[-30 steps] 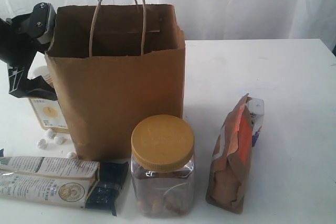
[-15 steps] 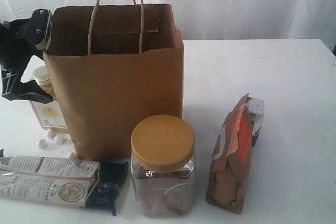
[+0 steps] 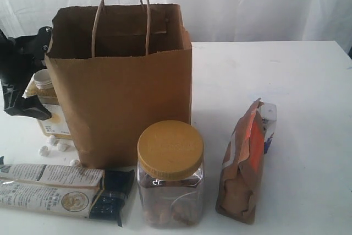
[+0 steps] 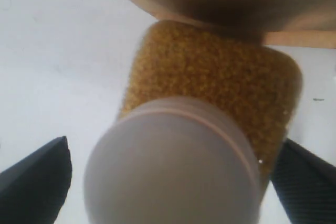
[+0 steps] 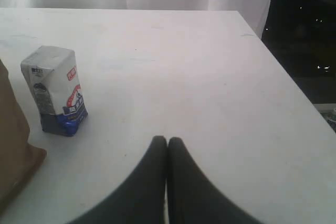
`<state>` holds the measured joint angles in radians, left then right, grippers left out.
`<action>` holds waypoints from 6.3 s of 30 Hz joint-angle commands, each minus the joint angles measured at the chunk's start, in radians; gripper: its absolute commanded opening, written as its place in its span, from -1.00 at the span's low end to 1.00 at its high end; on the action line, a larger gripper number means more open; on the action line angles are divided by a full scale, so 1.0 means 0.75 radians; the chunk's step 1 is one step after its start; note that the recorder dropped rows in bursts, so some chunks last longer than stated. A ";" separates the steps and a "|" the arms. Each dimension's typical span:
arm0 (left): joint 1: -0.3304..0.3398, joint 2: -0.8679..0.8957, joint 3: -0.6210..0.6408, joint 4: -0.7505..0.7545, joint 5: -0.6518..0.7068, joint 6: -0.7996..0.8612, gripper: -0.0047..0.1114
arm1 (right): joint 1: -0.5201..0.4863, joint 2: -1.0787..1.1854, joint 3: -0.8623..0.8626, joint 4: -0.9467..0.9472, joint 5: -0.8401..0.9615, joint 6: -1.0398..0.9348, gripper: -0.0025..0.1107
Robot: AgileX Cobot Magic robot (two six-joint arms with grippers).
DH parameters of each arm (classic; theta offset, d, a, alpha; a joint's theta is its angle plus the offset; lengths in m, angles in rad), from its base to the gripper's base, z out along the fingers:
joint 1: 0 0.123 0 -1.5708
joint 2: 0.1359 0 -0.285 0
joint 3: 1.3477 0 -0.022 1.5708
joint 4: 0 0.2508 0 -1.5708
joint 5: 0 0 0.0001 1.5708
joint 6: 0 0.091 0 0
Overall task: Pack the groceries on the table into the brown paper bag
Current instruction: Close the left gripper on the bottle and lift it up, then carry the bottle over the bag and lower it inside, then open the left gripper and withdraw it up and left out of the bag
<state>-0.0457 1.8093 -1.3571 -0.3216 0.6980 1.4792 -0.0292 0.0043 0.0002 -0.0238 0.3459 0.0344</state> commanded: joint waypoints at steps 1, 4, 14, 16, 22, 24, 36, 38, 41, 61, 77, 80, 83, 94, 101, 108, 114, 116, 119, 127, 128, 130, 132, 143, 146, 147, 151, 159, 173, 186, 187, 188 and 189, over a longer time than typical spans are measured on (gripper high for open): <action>0.006 -0.005 0.002 -0.017 -0.004 -0.014 0.89 | -0.011 -0.006 0.000 -0.006 -0.005 -0.016 -0.96; 0.006 -0.005 0.002 -0.017 -0.034 -0.025 0.89 | -0.011 -0.006 0.000 -0.006 -0.005 -0.016 -0.96; 0.006 -0.005 0.002 -0.009 -0.033 -0.129 0.24 | -0.011 -0.006 0.000 -0.006 -0.005 -0.016 -0.96; 0.006 -0.005 0.002 -0.007 -0.012 -0.129 -0.31 | -0.011 -0.006 0.000 -0.006 -0.005 -0.016 -0.96; 0.006 -0.007 0.002 0.393 0.054 -0.706 -0.91 | -0.011 -0.006 0.000 -0.006 -0.005 0.010 -0.96; 0.006 -0.007 0.000 0.402 0.074 -0.837 -0.91 | -0.011 -0.006 0.000 -0.006 -0.005 0.010 -0.96; 0.004 -0.133 0.000 0.512 0.098 -1.506 -0.92 | -0.011 -0.006 0.000 -0.006 -0.005 0.010 -0.96; 0.004 -0.159 0.000 0.512 0.095 -1.533 -0.92 | -0.011 -0.006 0.000 -0.006 -0.005 0.010 -0.96; 0.004 -0.177 0.000 0.512 0.112 -1.540 -0.92 | -0.011 -0.006 0.000 -0.006 -0.005 0.010 -0.96; 0.004 -0.604 -0.069 0.575 -0.003 -1.614 -0.92 | -0.011 -0.006 0.000 -0.006 -0.005 0.010 -0.96; 0.004 -0.657 -0.411 -0.770 -0.034 -1.097 -0.92 | -0.011 -0.006 0.000 -0.006 -0.005 0.010 -0.96; 0.004 -0.639 -0.411 -1.040 0.062 -0.793 -0.92 | -0.011 -0.006 0.000 -0.006 -0.005 0.010 -0.96; 0.004 -0.610 -0.411 -1.136 0.156 -0.606 -0.92 | -0.011 -0.006 0.000 -0.006 -0.005 0.010 -0.96; 0.004 -0.453 -0.411 -1.106 0.436 -0.592 -0.92 | -0.011 -0.006 0.000 -0.006 -0.005 0.010 -0.96; 0.004 -0.393 -0.411 -1.106 0.543 -0.592 -0.92 | -0.011 -0.006 0.000 -0.006 -0.005 0.010 -0.96; 0.004 -0.346 -0.411 -1.106 0.632 -0.592 -0.92 | -0.011 -0.006 0.000 -0.006 -0.005 0.010 -0.96; 0.004 -0.320 -0.411 -1.106 0.639 -0.563 -0.92 | -0.011 -0.006 0.000 -0.006 -0.005 0.010 -0.96; 0.004 -0.311 -0.411 -1.106 0.639 -0.560 -0.92 | -0.011 -0.006 0.000 -0.006 -0.005 0.010 -0.96; 0.004 -0.302 -0.411 -1.103 0.639 -0.558 -0.92 | -0.011 -0.006 0.000 -0.006 -0.005 0.010 -0.96; 0.004 -0.248 -0.411 -1.084 0.666 -0.558 -0.92 | -0.011 -0.006 0.000 -0.006 -0.005 0.010 -0.96; 0.004 -0.242 -0.411 -1.084 0.666 -0.558 -0.92 | -0.011 -0.006 0.000 -0.006 -0.005 0.010 -0.96; 0.004 -0.232 -0.411 -1.081 0.670 -0.558 -0.92 | -0.011 -0.006 0.000 -0.006 -0.005 0.010 -0.96; 0.004 -0.227 -0.411 -1.066 0.670 -0.558 -0.88 | -0.011 -0.006 0.000 -0.006 -0.005 0.010 -0.96; 0.004 -0.172 -0.409 -1.015 0.697 -0.572 0.03 | -0.011 -0.006 0.000 -0.006 -0.005 0.010 -0.96; 0.004 -0.142 -0.409 -1.015 0.697 -0.574 0.13 | -0.011 -0.006 0.000 -0.006 -0.005 0.010 -0.96; 0.004 -0.132 -0.409 -1.015 0.697 -0.577 0.14 | -0.011 -0.006 0.000 -0.006 -0.005 0.010 -0.96; 0.004 -0.101 -0.409 -1.015 0.697 -0.577 0.18 | -0.011 -0.006 0.000 -0.006 -0.005 0.010 -0.96; -0.021 -0.095 -0.291 -1.009 0.697 -0.532 0.18 | -0.011 -0.006 0.000 -0.006 -0.005 0.010 -0.96; -0.021 -0.095 -0.215 -1.063 0.599 -0.507 0.18 | -0.011 -0.006 0.000 -0.006 -0.005 0.010 -0.96; -0.048 -0.095 -0.215 -1.188 0.454 -0.542 0.18 | -0.011 -0.006 0.000 -0.006 -0.005 0.010 -0.96; -0.049 -0.095 -0.215 -1.188 0.441 -0.542 0.18 | -0.011 -0.006 0.000 -0.006 -0.005 0.010 -0.96; -0.049 -0.095 -0.215 -1.190 0.427 -0.542 0.18 | -0.011 -0.006 0.000 -0.006 -0.005 0.010 -0.96; -0.052 -0.095 -0.215 -1.201 0.417 -0.542 0.18 | -0.011 -0.006 0.000 -0.006 -0.005 0.010 -0.96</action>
<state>-0.0742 1.7531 -1.5168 -1.1210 1.0091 1.0867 -0.0292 0.0043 0.0002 -0.0238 0.3459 0.0397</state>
